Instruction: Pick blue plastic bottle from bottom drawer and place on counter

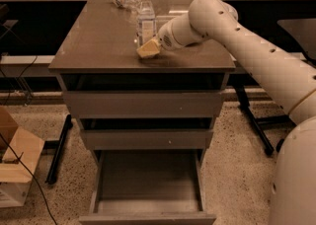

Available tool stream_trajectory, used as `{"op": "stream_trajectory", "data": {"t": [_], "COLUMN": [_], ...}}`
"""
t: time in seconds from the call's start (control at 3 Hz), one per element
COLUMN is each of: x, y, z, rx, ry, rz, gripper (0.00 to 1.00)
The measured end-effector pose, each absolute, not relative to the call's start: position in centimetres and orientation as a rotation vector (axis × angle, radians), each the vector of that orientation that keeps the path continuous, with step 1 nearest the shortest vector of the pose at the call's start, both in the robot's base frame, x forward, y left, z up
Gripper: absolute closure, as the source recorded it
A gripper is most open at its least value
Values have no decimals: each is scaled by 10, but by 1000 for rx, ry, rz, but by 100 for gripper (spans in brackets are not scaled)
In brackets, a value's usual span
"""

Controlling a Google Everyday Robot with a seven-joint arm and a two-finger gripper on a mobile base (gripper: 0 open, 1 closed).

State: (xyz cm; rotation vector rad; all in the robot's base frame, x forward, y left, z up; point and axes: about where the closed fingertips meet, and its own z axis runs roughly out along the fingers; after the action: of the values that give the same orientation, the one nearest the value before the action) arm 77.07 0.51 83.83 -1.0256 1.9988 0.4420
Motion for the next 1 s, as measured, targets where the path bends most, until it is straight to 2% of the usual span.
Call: {"op": "stream_trajectory", "data": {"t": [0.33,0.67,1.0], "x": [771,771,771], "y": [5,5,5], "z": [838,838,838], "rx": [-1026,-1026,-1026], "ry": [1999,1999,1999], "rz": [442,442,442], "gripper": [36,5,0]}}
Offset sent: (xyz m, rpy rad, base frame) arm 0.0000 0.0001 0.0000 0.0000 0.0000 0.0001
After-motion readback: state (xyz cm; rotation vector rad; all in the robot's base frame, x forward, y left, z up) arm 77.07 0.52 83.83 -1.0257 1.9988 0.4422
